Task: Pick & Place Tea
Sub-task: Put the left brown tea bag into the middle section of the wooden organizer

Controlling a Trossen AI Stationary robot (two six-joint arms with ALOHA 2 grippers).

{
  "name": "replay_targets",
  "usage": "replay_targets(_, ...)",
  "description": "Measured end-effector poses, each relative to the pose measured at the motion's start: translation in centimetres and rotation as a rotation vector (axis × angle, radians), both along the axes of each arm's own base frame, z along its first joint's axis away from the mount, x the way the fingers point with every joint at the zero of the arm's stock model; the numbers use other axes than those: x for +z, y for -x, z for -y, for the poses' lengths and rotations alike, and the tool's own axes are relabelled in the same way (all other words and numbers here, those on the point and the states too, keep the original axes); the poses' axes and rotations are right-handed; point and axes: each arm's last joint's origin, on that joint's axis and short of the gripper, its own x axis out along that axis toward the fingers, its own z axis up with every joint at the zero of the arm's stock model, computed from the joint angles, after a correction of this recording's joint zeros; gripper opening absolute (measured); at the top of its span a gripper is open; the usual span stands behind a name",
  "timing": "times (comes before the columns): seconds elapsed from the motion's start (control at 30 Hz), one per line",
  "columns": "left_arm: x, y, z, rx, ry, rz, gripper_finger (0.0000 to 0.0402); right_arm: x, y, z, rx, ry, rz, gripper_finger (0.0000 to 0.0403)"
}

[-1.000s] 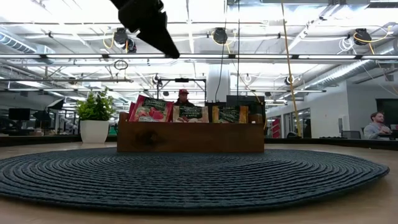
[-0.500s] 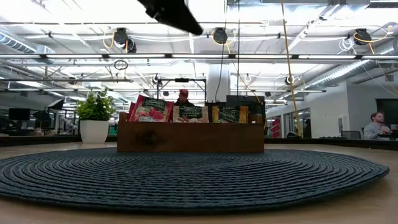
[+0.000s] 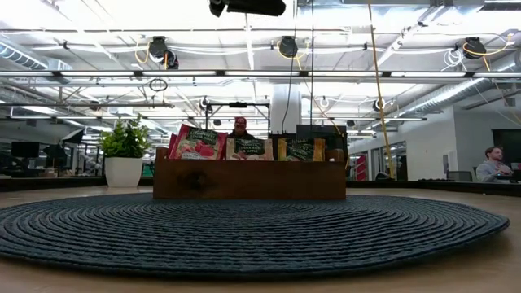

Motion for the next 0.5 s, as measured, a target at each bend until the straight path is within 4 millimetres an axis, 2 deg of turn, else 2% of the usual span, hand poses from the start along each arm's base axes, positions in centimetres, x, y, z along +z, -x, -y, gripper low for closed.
replay_targets(0.23,0.2,-0.1,0.0,0.000,0.004,0.017,0.0031,-3.2,0.1,0.5,-0.011,0.058,-0.148,0.0087)
replay_targets(0.37,0.1,-0.1,0.0,0.000,0.004,0.017,0.0031,-4.3,-0.3,0.5,-0.002,0.064,-0.183,0.0086)
replay_targets(0.5,0.2,-0.1,0.0,0.000,0.005,0.018,0.0031,-4.4,-0.3,0.5,0.015,0.035,-0.224,0.0086)
